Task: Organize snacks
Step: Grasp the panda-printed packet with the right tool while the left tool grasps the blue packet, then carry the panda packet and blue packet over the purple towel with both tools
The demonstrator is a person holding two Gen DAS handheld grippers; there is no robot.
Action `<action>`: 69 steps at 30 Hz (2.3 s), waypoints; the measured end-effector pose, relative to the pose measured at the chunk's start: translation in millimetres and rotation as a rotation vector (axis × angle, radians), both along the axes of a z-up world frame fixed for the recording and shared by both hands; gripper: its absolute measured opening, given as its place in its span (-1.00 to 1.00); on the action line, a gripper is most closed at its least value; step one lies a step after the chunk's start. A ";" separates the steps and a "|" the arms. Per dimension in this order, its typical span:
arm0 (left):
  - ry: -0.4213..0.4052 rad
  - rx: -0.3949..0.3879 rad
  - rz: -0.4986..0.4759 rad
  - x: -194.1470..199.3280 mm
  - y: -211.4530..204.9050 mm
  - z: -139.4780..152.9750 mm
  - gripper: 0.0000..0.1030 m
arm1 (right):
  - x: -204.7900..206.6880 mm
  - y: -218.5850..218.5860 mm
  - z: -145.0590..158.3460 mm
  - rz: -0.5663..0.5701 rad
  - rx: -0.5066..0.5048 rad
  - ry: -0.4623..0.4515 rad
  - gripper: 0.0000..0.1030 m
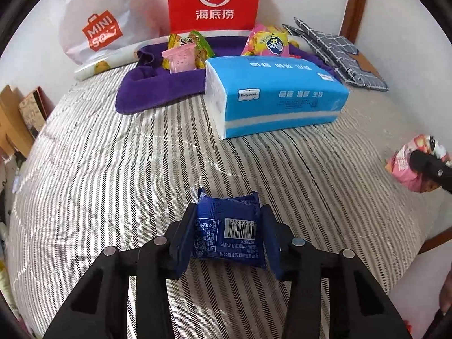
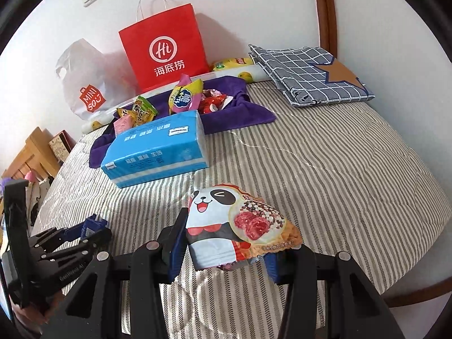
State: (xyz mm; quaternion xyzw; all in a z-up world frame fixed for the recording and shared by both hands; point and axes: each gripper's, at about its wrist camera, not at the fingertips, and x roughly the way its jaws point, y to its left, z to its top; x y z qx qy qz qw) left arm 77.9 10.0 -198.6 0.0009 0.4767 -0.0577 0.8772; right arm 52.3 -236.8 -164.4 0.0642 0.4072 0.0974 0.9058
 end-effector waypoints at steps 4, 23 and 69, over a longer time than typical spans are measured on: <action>0.025 -0.092 0.012 3.0 11.6 1.5 -0.21 | -0.2 -4.2 -0.2 -0.015 0.007 0.003 -0.15; 0.036 -0.143 0.016 1.9 16.2 1.6 -0.21 | 4.5 8.9 -9.4 -0.002 -0.032 0.031 -0.15; -0.061 -0.233 -0.111 20.8 9.1 75.4 -0.21 | 31.1 20.4 42.5 -0.024 -0.016 -0.039 -0.15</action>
